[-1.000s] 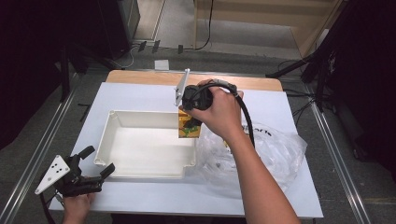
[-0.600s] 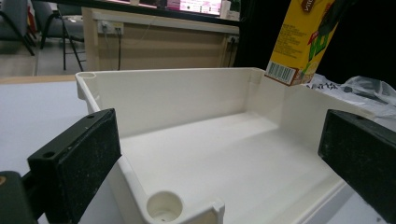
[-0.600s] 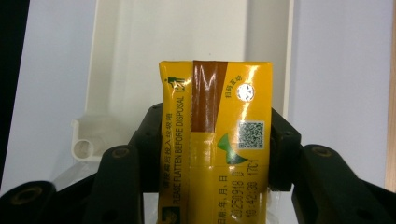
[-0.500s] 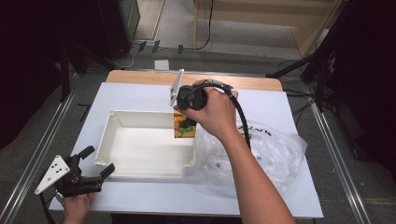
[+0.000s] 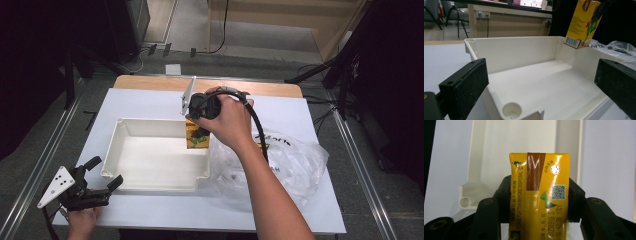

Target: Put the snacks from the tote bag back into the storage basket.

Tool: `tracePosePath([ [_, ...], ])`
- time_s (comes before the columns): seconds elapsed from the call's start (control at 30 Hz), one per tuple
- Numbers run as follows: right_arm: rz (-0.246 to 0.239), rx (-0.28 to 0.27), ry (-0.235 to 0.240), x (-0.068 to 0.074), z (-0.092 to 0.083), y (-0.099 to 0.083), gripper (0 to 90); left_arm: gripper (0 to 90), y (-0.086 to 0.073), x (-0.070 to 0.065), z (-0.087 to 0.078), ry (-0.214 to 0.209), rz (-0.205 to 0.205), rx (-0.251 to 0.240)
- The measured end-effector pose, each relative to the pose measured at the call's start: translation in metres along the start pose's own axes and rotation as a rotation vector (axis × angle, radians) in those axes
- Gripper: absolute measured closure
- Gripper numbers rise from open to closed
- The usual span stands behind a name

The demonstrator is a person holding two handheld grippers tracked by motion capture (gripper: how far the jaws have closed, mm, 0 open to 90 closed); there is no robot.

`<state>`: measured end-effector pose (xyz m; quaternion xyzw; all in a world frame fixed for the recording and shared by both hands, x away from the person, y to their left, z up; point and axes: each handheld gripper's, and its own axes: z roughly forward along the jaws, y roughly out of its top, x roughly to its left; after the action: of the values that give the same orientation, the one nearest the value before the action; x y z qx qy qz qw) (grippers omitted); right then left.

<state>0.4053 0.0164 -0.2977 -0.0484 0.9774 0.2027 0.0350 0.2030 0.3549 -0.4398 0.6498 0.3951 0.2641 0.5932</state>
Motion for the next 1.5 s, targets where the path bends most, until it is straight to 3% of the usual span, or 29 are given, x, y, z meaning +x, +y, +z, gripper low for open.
tracePosePath([
  [0.3,-0.012,-0.003,-0.008,0.0,0.005,0.0,52.7,0.0,0.0,0.0,0.0,0.0,0.001,0.0],
  [0.37,0.007,0.008,0.005,0.001,0.007,0.0,52.6,0.0,0.0,0.0,0.0,0.0,0.0,0.0],
  [0.77,0.015,0.01,0.011,0.001,0.019,-0.004,52.7,0.0,0.0,0.0,0.0,0.0,0.0,0.0],
  [0.87,0.015,0.011,0.004,0.001,0.021,-0.004,52.7,0.0,0.0,0.0,0.0,-0.002,0.0,0.0],
  [0.9,-0.006,0.002,-0.002,0.0,0.023,-0.004,52.7,0.0,0.0,0.0,0.0,-0.001,0.001,0.001],
  [1.43,0.041,0.021,0.015,0.002,0.037,-0.01,52.7,0.0,0.0,0.0,0.0,-0.002,0.001,-0.003],
  [1.5,0.03,0.014,0.021,0.001,0.041,-0.01,52.7,0.0,0.0,0.0,0.0,-0.004,0.001,-0.002],
])
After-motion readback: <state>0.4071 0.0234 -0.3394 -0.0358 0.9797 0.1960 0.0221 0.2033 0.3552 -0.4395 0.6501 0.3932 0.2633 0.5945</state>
